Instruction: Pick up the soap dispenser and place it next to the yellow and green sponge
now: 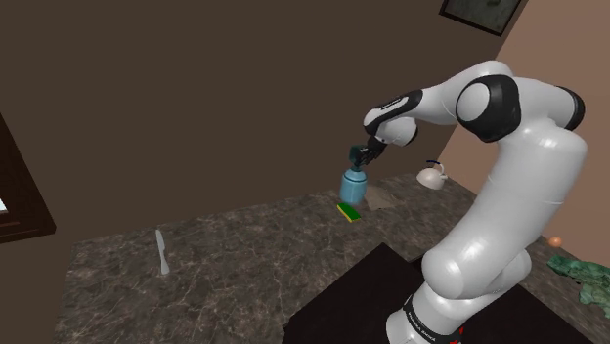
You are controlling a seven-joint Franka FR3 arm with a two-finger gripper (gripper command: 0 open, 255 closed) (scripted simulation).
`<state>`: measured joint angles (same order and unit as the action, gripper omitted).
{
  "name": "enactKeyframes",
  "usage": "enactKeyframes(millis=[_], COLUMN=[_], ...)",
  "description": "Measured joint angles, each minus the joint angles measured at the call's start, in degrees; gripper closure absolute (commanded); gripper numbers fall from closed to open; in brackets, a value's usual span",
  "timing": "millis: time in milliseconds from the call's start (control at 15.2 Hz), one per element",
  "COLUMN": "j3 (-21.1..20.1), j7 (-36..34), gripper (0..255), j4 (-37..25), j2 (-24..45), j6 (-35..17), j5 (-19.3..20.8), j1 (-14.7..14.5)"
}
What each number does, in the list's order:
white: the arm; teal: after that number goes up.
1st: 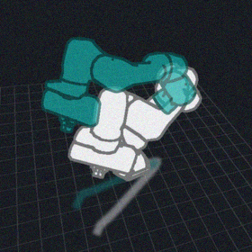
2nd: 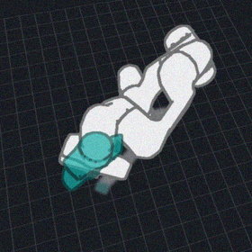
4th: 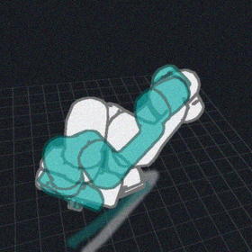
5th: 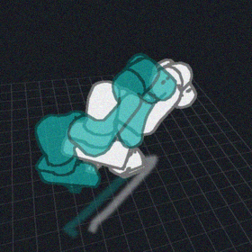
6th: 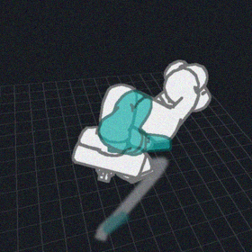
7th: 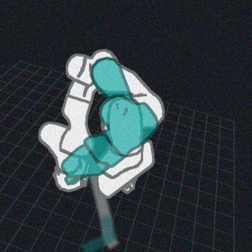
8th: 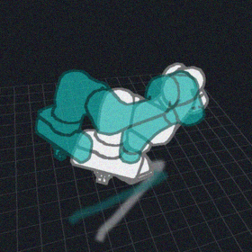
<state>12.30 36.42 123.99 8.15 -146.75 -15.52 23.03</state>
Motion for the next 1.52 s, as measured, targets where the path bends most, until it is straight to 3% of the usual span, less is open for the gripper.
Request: enactKeyframes(millis=[1518], j3=[-5.5], j7=[10.3], gripper=[255], j4=[1.5], j2=[13.3], j6=[-14.1], j5=[-11.5], j1=[3.6])
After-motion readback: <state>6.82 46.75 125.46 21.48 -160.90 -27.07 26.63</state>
